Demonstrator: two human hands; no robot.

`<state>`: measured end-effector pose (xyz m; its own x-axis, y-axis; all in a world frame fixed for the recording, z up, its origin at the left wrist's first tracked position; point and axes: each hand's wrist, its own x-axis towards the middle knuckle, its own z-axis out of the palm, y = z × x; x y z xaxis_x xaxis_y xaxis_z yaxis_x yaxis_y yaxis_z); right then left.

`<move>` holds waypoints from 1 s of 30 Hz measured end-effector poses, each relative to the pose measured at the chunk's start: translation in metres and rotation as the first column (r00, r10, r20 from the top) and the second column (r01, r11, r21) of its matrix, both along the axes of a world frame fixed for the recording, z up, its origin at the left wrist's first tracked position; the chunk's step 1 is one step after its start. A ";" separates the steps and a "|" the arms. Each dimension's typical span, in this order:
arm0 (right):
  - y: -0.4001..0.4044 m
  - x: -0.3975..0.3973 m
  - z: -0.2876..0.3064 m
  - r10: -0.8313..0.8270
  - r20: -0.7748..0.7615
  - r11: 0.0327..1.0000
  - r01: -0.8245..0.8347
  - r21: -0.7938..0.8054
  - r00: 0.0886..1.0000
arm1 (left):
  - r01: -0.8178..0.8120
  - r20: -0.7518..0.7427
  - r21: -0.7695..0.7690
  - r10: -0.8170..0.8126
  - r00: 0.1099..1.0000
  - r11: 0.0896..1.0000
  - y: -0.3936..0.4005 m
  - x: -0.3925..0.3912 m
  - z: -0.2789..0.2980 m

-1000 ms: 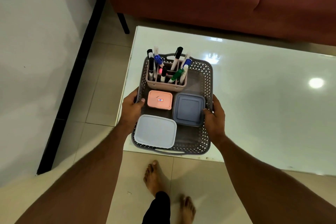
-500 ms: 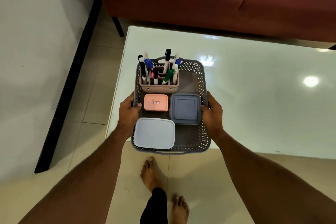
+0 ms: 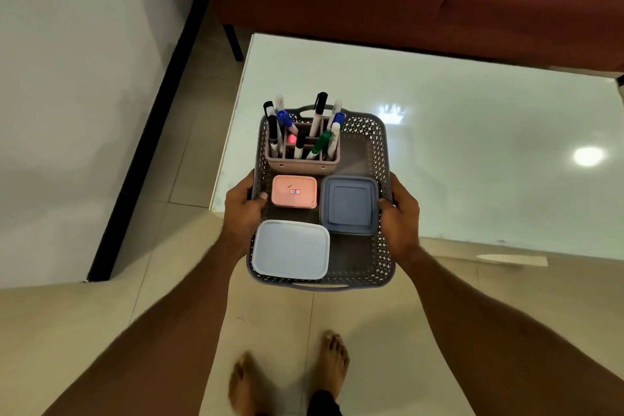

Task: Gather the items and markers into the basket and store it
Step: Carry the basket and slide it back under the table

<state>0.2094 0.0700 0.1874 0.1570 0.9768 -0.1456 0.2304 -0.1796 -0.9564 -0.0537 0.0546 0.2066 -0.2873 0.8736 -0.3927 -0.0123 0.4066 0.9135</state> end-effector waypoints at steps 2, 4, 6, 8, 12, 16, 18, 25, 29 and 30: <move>-0.016 -0.005 0.002 -0.004 -0.002 1.000 0.004 0.005 1.000 | 0.013 -0.016 0.011 -0.013 1.000 1.000 -0.016 -0.005 0.001; -0.033 -0.011 0.004 -0.005 -0.014 1.000 0.005 0.014 1.000 | 0.018 -0.031 0.010 -0.018 0.999 1.000 -0.030 -0.010 0.001; -0.051 -0.017 0.002 -0.012 -0.019 1.000 0.012 0.017 1.000 | 0.021 -0.028 0.009 -0.021 0.999 1.000 -0.047 -0.017 -0.001; -0.069 -0.023 0.000 -0.019 -0.027 1.000 0.019 0.018 0.999 | 0.026 -0.019 0.015 -0.026 0.999 1.000 -0.064 -0.023 -0.002; -0.117 -0.040 -0.006 -0.014 -0.052 1.000 0.015 0.004 0.999 | 0.044 -0.021 0.034 -0.043 0.999 0.998 -0.109 -0.042 -0.005; -0.166 -0.056 -0.012 -0.023 -0.073 1.000 0.024 0.016 0.997 | 0.062 -0.040 -0.006 -0.062 0.997 0.998 -0.157 -0.058 -0.013; -0.188 -0.064 -0.015 -0.026 -0.096 1.000 0.027 0.010 0.995 | 0.066 -0.048 -0.023 -0.067 0.997 0.998 -0.178 -0.064 -0.017; -0.244 -0.075 -0.033 -0.043 -0.087 0.998 0.039 -0.047 0.995 | 0.058 -0.023 -0.051 -0.059 0.998 0.997 -0.234 -0.078 -0.039; -0.265 -0.072 -0.046 -0.053 -0.057 0.996 0.048 -0.073 0.997 | 0.070 -0.005 -0.053 -0.070 0.998 0.996 -0.255 -0.078 -0.057; -0.269 -0.072 -0.049 -0.059 -0.055 0.995 0.054 -0.088 0.997 | 0.068 -0.006 -0.050 -0.069 0.998 0.996 -0.258 -0.078 -0.062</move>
